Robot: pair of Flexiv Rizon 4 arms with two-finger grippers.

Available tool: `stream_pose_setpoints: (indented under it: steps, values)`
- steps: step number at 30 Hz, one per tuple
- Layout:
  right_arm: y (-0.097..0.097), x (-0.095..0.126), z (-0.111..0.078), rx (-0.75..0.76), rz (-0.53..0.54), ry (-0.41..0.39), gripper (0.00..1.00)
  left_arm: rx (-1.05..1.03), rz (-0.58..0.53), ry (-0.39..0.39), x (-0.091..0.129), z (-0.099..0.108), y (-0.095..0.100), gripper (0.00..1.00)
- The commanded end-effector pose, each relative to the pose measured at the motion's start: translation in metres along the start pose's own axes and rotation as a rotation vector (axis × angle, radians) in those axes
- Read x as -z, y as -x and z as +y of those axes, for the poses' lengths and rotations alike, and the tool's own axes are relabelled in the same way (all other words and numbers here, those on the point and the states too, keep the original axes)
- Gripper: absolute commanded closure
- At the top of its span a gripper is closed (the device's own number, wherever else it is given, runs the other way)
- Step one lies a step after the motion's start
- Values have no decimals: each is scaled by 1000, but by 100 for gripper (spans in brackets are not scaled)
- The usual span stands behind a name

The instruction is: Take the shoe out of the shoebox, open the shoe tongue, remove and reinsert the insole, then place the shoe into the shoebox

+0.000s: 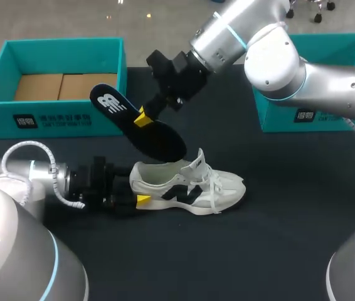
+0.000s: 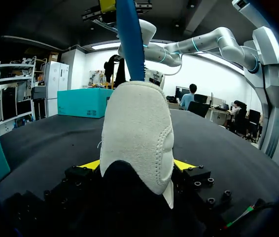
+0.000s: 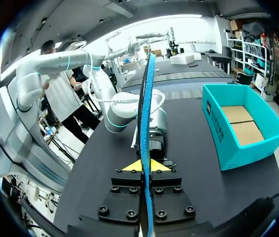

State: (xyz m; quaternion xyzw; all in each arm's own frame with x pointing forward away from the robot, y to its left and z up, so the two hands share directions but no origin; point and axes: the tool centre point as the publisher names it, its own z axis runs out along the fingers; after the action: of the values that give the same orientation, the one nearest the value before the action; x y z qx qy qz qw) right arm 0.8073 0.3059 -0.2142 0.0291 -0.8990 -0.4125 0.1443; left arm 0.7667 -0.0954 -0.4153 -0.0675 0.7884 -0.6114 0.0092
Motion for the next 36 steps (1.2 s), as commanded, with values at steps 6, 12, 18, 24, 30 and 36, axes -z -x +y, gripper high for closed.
stream_pose_setpoints:
  steps: [6,12,18,24,30,36]
  values:
    - [0,-1,0,-1,-1,-1,100,1,0,1,-1,1,0,100]
    - [0,-1,0,-1,-1,-1,100,1,0,1,-1,1,0,100]
    - [0,-1,0,-1,-1,-1,100,1,0,1,-1,1,0,100]
    - [22,11,20,-68,16,71,100,1,0,1,-1,1,0,100]
    - [35,39,31,-118,56,78,100,1,0,1,-1,1,0,100]
    - [39,76,33,-233,50,127,100,1,0,1,-1,1,0,100]
